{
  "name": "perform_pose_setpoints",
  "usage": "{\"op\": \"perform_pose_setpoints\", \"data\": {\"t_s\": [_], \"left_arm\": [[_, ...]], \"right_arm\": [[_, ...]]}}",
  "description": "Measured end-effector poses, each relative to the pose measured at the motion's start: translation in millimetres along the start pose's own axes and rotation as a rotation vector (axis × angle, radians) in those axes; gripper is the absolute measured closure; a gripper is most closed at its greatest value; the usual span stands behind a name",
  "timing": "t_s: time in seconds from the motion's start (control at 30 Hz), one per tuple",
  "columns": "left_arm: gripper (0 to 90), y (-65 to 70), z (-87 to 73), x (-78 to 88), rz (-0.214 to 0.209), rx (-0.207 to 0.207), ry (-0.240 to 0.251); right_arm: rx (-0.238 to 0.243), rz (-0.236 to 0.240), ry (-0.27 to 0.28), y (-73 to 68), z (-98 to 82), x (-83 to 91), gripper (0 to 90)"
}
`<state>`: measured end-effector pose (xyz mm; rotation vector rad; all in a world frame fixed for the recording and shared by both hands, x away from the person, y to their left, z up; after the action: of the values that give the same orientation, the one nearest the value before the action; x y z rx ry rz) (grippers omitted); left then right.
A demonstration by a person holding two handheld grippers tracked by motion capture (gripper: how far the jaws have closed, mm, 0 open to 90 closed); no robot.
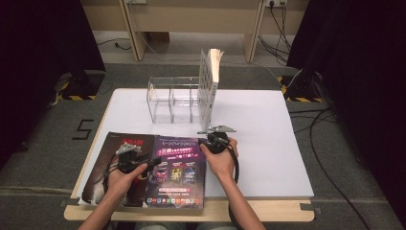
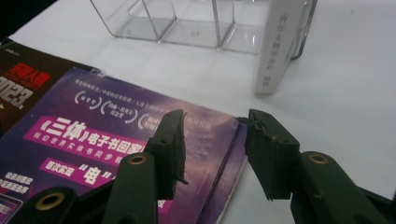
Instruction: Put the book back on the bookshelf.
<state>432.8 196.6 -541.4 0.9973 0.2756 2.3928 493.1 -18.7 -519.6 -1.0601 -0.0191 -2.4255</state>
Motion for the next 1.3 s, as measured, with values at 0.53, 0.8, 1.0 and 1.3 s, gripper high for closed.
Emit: {"op": "perform_pose_setpoints", "data": {"t_s": [0.53, 0.8, 1.0, 1.3], "left_arm": [[39.9, 1.0, -1.9, -7.6, -0.021, 0.050, -0.029], [41.4, -0.5, -0.8, -7.5, -0.029, 0.101, -0.033], [39.6, 0.4, -1.7, -8.5, -0.020, 0.097, -0.040], [39.9, 4.8, 2.4, -3.9, -0.031, 0.119, -0.022]], "right_arm": [[-0.006, 0.031, -0.075, -7.4, -17.8, -17.1, 56.4], [-0.021, 0.034, -0.085, -8.3, -19.8, -20.0, 54.6], [-0.022, 0.017, -0.081, -4.7, -19.4, -19.2, 52.9], [-0.022, 0.024, -0.074, -6.0, -19.0, -20.4, 49.3]]}}
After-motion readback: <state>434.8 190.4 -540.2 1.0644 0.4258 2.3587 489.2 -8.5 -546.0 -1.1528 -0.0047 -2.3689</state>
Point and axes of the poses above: each handheld gripper's, and its own axes: x roughly backward along the jaws, z roughly out of its top, y roughly to its right, the point moved 9 cm from there along -x, roughly forward along the jaws, and after that the axes turned 6 degrees about -y, right-handed, at the moved point
